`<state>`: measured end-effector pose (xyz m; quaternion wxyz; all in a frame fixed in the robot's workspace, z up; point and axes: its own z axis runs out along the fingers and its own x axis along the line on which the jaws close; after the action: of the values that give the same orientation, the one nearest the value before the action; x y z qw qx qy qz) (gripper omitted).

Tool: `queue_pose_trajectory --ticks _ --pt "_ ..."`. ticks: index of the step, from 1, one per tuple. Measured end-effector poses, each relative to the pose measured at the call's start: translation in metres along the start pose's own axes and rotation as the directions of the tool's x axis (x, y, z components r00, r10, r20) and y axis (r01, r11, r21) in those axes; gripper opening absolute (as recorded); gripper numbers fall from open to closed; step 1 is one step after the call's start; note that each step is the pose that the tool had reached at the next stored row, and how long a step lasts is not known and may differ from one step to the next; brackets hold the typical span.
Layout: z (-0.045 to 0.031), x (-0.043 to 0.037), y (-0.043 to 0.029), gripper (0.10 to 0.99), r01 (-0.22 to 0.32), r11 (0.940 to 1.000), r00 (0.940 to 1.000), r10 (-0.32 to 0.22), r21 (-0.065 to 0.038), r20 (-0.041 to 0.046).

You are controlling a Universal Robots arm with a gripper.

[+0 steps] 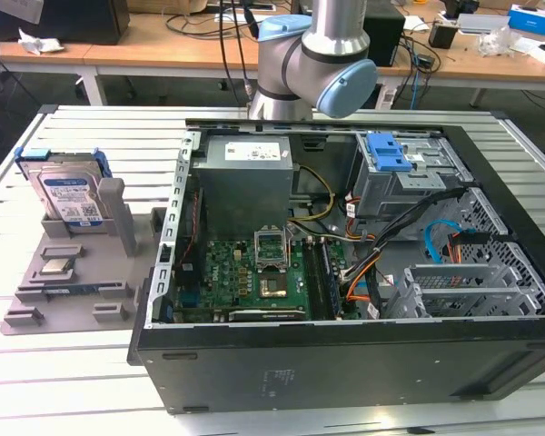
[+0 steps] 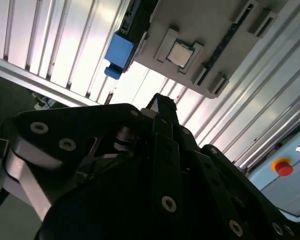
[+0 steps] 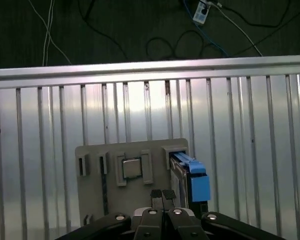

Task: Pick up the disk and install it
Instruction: 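Pick up the disk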

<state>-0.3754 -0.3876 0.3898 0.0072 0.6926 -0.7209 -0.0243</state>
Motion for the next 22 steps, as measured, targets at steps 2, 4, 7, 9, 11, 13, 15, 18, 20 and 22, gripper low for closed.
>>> queue_pose_trajectory --ticks 2,4,7,9,11,13,15,18,20,22 --pt "0.0000 0.0000 0.0000 0.102 0.044 0.9990 0.9990 -0.044 -0.001 -0.0020" --pt "0.0000 0.0000 0.0000 0.102 0.080 0.9968 0.9968 -0.080 -0.002 -0.0036" --pt "0.0000 0.0000 0.0000 0.102 0.110 0.9940 0.9940 -0.110 -0.003 -0.0048" --pt "0.0000 0.0000 0.0000 0.102 0.154 0.9881 0.9881 -0.154 -0.004 -0.0067" --pt "0.0000 0.0000 0.0000 0.102 0.167 0.9860 0.9859 -0.167 -0.004 -0.0072" --pt "0.0002 0.0000 0.0000 0.102 0.152 0.9883 0.9883 -0.152 -0.004 -0.0068" --pt "0.0008 0.0000 0.0000 0.102 0.110 0.9940 0.9940 -0.110 -0.003 -0.0053" --pt "0.0016 0.0000 0.0000 0.102 0.042 0.9991 0.9991 -0.042 -0.001 -0.0027" --pt "0.0023 0.0000 -0.0001 0.102 0.001 1.0000 1.0000 -0.001 0.000 -0.0014" --pt "0.0028 0.0000 -0.0001 0.102 -0.038 0.9993 0.9993 0.038 0.001 -0.0004"
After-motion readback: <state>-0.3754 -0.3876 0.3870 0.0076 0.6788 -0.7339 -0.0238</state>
